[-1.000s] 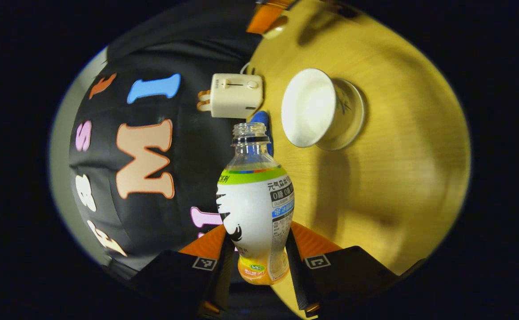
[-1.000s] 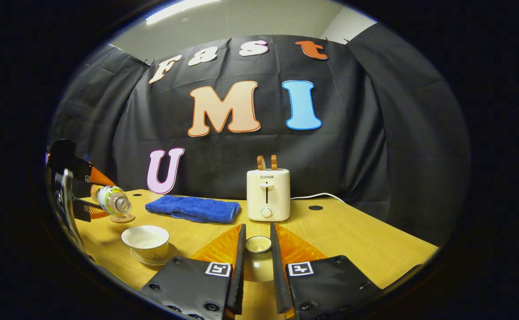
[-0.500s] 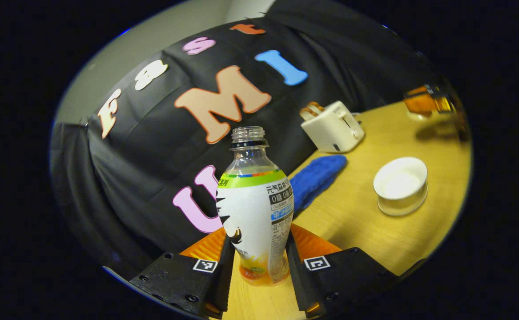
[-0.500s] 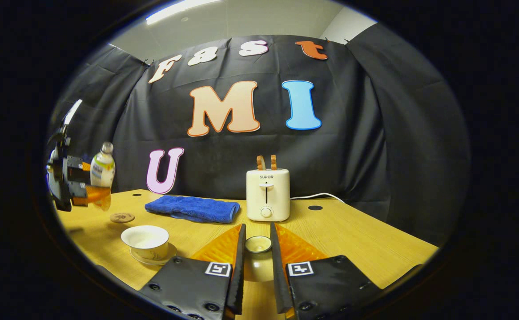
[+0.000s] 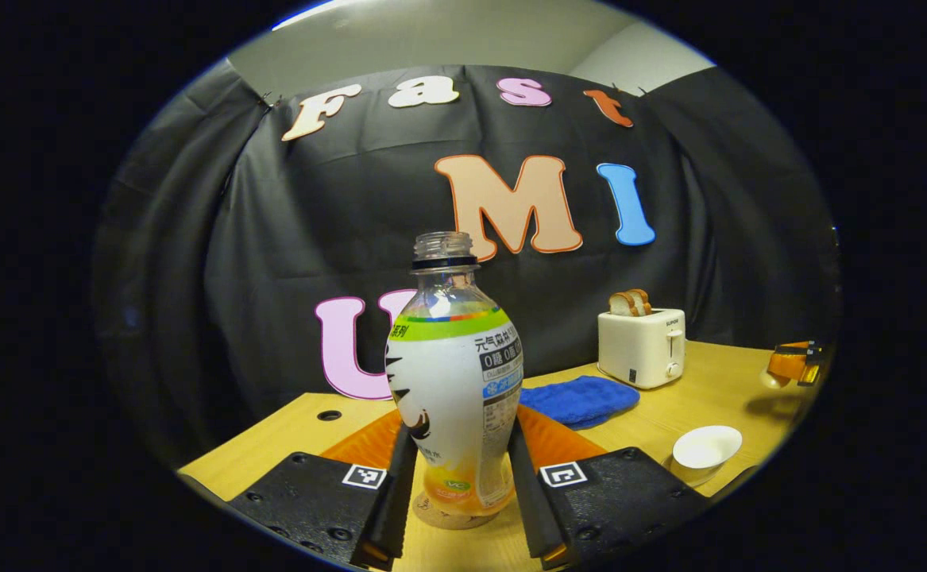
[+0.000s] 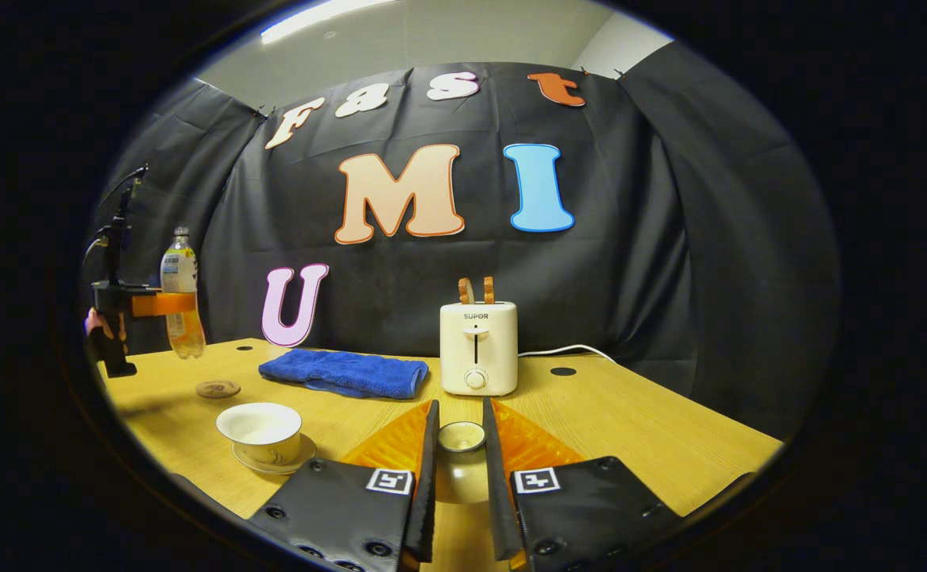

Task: Open the teacup lid with one hand, grasp the water bottle and pour water into the teacup with the other hand; after pouring, place the water bottle on the coaster and then close the teacup lid.

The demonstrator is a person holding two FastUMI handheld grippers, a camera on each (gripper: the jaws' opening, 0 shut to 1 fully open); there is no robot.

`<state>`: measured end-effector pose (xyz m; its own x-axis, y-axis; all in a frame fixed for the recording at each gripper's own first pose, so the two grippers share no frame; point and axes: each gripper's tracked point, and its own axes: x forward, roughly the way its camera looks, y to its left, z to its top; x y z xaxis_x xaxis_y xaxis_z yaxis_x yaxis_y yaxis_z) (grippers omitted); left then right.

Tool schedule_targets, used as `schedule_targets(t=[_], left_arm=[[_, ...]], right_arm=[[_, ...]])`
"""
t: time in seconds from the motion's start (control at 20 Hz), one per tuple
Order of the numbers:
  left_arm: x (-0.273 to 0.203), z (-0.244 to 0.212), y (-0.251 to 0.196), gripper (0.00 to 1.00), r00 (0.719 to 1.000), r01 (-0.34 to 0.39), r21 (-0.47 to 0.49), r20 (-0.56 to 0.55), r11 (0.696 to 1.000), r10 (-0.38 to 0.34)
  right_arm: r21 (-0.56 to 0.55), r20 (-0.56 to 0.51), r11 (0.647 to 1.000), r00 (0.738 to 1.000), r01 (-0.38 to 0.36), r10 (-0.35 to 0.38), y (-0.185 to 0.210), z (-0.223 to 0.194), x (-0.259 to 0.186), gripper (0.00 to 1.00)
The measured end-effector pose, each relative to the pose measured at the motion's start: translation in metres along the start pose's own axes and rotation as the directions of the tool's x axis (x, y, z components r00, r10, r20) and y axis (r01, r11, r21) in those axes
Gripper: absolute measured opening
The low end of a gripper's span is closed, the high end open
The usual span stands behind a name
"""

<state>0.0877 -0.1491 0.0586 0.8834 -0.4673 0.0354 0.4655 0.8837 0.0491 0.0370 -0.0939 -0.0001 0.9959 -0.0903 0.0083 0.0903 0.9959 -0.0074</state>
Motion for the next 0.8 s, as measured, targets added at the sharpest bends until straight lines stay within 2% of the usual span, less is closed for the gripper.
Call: schedule_targets(t=[0.15,0.35,0.8], left_arm=[[0.015,-0.014,0.003,0.55,1.0,-0.026,-0.055,0.0,0.998,0.026],[0.032,-0.035,0.014,0.55,0.998,-0.062,-0.033,-0.026,0.998,0.061],[0.041,-0.064,0.019,0.57,0.994,-0.081,-0.052,-0.083,0.995,0.076]], right_arm=[[0.0,0.0,1.0,1.0,0.001,-0.001,0.0,0.0,0.0,0.32],[0.0,-0.001,1.0,1.0,0.004,-0.004,0.0,0.0,0.0,0.32],[0.0,-0.001,1.0,1.0,0.006,-0.006,0.0,0.0,-0.001,0.32]])
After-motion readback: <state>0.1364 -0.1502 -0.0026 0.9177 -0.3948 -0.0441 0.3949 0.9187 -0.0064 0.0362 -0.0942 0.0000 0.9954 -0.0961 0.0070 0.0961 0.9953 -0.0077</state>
